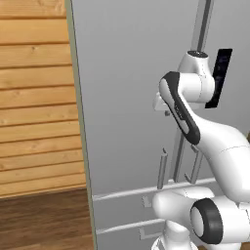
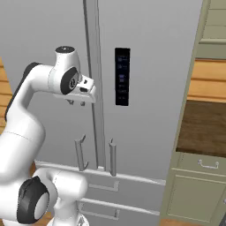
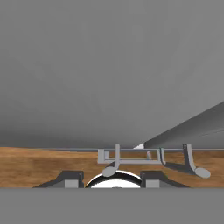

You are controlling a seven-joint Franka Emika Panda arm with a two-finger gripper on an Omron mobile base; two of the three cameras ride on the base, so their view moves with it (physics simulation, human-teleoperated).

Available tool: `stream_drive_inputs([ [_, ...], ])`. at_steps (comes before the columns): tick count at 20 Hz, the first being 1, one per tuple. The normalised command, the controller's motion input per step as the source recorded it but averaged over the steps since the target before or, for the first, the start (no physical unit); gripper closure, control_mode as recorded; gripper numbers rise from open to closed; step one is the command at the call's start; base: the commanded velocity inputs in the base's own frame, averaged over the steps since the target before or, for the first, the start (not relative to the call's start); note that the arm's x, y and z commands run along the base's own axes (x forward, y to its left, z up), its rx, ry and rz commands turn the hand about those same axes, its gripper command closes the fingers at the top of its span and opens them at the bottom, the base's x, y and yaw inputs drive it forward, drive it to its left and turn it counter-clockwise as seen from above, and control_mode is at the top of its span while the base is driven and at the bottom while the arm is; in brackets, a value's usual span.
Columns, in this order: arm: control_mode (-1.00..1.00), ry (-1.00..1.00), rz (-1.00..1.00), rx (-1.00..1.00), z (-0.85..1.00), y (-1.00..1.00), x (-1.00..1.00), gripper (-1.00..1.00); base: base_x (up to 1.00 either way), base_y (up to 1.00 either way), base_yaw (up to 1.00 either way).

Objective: Take the strawberry from the fridge and place it on top of the pancake, located on the dining counter.

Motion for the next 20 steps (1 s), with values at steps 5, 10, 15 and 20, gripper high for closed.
stream_drive_inputs([
  [5, 1.00, 0.00, 0.00, 0.00, 0.00, 0.00, 0.00, -1.00, -0.32, -0.15, 0.00],
  [10, 1.00, 0.00, 0.00, 0.00, 0.00, 0.00, 0.00, -1.00, -0.52, -0.35, 0.00],
  [15, 1.00, 0.00, 0.00, 0.00, 0.00, 0.00, 0.00, -1.00, -0.53, -0.20, 0.00],
  [20, 1.00, 0.00, 0.00, 0.00, 0.00, 0.00, 0.00, -1.00, -0.54, -0.34, 0.00],
])
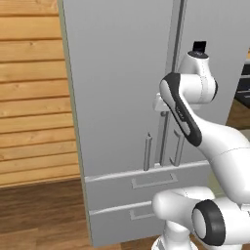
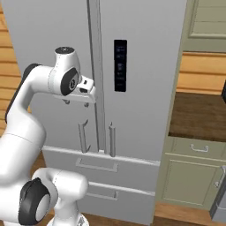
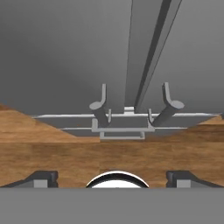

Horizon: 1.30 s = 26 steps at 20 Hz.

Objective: Take the strawberry from the fridge and place it on top of the pancake, located on the dining counter.

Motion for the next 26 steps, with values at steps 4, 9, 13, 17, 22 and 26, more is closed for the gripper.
stream_drive_inputs([
  [4, 1.00, 0.00, 0.00, 0.00, 0.00, 0.00, 0.00, -1.00, -0.18, -0.57, 0.00],
  [9, 1.00, 0.00, 0.00, 0.00, 0.00, 0.00, 0.00, -1.00, -0.17, -0.47, 0.00],
  [13, 1.00, 0.00, 0.00, 0.00, 0.00, 0.00, 0.00, -1.00, 0.07, -0.56, 0.03],
  [17, 1.00, 0.00, 0.00, 0.00, 0.00, 0.00, 0.00, -1.00, 0.08, -0.24, 0.11],
  [22, 1.00, 0.00, 0.00, 0.00, 0.00, 0.00, 0.00, -1.00, -0.54, 0.00, 0.03],
  [26, 1.00, 0.00, 0.00, 0.00, 0.00, 0.00, 0.00, -1.00, -1.00, -0.01, 0.00],
])
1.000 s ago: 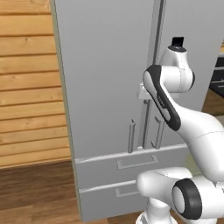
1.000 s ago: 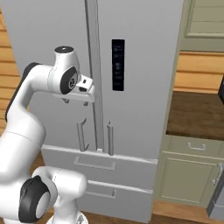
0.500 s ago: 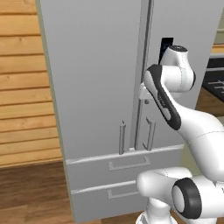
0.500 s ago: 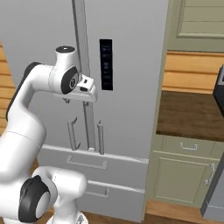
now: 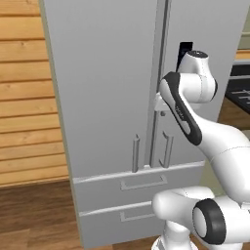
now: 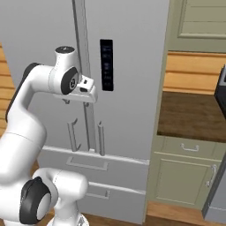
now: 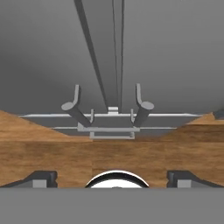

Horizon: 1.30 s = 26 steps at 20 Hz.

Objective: Take the strawberry from the fridge and place it on top of the pancake, located on the dining counter.

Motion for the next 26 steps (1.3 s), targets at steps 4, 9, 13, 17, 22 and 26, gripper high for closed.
stream_drive_inputs([
  [4, 1.00, 0.00, 0.00, 0.00, 0.00, 0.00, 0.00, -1.00, -0.77, 0.00, 0.00],
  [9, -1.00, 0.00, 0.00, 0.00, -0.35, -0.04, -0.05, -1.00, -0.08, 0.00, 0.00],
  [13, -1.00, 0.00, 0.00, 0.00, -0.90, -0.15, 0.08, -1.00, 0.00, 0.00, 0.00],
  [17, -1.00, -0.06, 0.00, 0.00, -0.49, -0.11, 0.29, -1.00, 0.00, 0.00, 0.00],
  [22, -1.00, -0.05, 0.00, -0.05, -0.63, -0.45, 0.39, -1.00, 0.00, 0.00, 0.00],
  [26, -1.00, -0.01, 0.00, -0.14, -0.51, -0.28, 0.56, -1.00, 0.00, 0.00, 0.00],
])
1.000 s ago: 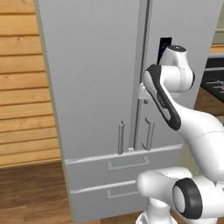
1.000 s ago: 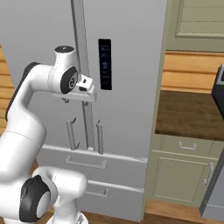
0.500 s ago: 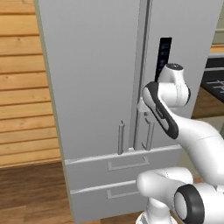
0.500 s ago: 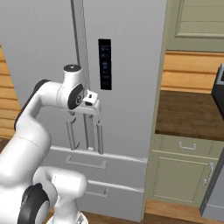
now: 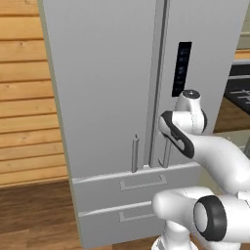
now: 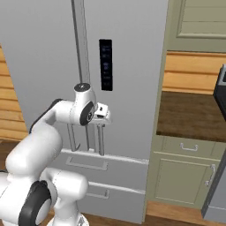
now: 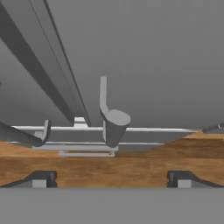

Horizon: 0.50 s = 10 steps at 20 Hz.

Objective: Take the strawberry from the fridge and place it on top of the pancake, located on the dining counter.

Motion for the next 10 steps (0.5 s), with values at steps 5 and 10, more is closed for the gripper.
stream_drive_inputs([
  [5, -1.00, -0.02, 0.00, -0.07, -0.40, -0.04, 0.30, -1.00, 0.00, 0.00, 0.00],
  [10, -1.00, -0.02, 0.00, 0.09, -0.11, -0.15, 0.41, -1.00, 0.00, 0.00, 0.00],
])
